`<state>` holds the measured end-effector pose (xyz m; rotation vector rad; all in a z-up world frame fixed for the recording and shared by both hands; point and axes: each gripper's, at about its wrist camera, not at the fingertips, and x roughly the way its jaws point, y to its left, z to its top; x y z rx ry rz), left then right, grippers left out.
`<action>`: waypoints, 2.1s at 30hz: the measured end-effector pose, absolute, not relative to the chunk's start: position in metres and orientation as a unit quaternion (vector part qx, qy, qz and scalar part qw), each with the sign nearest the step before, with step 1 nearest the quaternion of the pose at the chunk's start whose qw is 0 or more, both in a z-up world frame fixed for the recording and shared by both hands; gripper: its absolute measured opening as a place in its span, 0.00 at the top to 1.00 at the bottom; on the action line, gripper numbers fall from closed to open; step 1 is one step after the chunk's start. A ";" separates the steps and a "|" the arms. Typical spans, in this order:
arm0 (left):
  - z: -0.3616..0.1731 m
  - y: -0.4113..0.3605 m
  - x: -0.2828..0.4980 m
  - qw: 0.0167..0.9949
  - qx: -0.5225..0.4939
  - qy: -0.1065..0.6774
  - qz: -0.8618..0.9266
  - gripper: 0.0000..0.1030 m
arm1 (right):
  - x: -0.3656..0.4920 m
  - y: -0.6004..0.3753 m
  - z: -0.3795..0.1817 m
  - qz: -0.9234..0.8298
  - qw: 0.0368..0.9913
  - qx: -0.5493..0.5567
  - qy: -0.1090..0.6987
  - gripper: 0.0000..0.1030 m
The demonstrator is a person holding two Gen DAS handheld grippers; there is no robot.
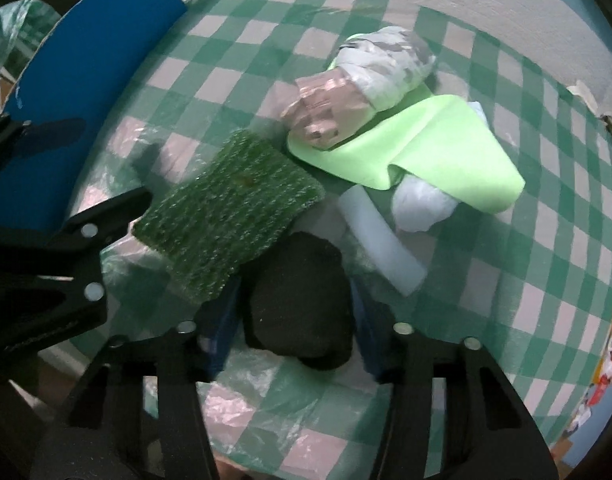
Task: Organize soft objects
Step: 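Grasp the green mesh scrubber with the left tool while the right tool grasps the black sponge, then carry the green scrubber and black sponge into the box and release both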
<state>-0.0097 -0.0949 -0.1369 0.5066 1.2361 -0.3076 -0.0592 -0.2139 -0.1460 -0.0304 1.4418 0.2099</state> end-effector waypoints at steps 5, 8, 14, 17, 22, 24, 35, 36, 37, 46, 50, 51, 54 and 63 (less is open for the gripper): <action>-0.139 -0.097 -0.007 0.773 0.230 0.574 -0.144 0.23 | -0.058 -0.222 -0.140 0.092 0.750 -0.009 0.655 0.70; -0.142 -0.101 -0.005 0.768 0.222 0.581 -0.151 0.22 | -0.054 -0.235 -0.132 0.072 0.758 -0.003 0.648 0.70; -0.150 -0.121 -0.005 0.762 0.222 0.585 -0.166 0.22 | -0.042 -0.262 -0.125 0.047 0.765 0.017 0.642 0.70; -0.155 -0.131 -0.005 0.757 0.222 0.590 -0.171 0.21 | -0.039 -0.268 -0.125 0.042 0.767 0.024 0.640 0.70; -0.162 -0.142 -0.005 0.748 0.213 0.604 -0.172 0.21 | -0.049 -0.267 -0.125 0.041 0.769 0.032 0.637 0.70; -0.164 -0.145 -0.005 0.745 0.203 0.611 -0.178 0.21 | -0.046 -0.265 -0.129 0.041 0.769 0.033 0.637 0.70; -0.175 -0.157 -0.013 0.731 0.207 0.621 -0.194 0.18 | -0.047 -0.271 -0.124 0.043 0.772 0.037 0.633 0.70; -0.176 -0.158 -0.015 0.731 0.212 0.619 -0.196 0.19 | -0.047 -0.272 -0.123 0.043 0.773 0.036 0.632 0.70; -0.177 -0.160 -0.018 0.731 0.216 0.616 -0.199 0.21 | -0.047 -0.271 -0.122 0.043 0.773 0.036 0.631 0.70; -0.166 -0.168 -0.035 0.731 0.222 0.603 -0.231 0.75 | -0.048 -0.271 -0.118 0.045 0.777 0.038 0.627 0.70; -0.163 -0.164 -0.036 0.733 0.231 0.596 -0.231 0.77 | -0.048 -0.270 -0.114 0.045 0.780 0.037 0.623 0.70; -0.161 -0.163 -0.037 0.734 0.231 0.595 -0.231 0.77 | -0.048 -0.269 -0.113 0.045 0.781 0.037 0.622 0.70; -0.153 -0.157 -0.037 0.742 0.227 0.588 -0.229 0.78 | -0.047 -0.268 -0.109 0.046 0.784 0.035 0.618 0.70; -0.122 -0.137 -0.026 0.769 0.207 0.565 -0.215 0.78 | -0.045 -0.260 -0.092 0.053 0.796 0.029 0.602 0.70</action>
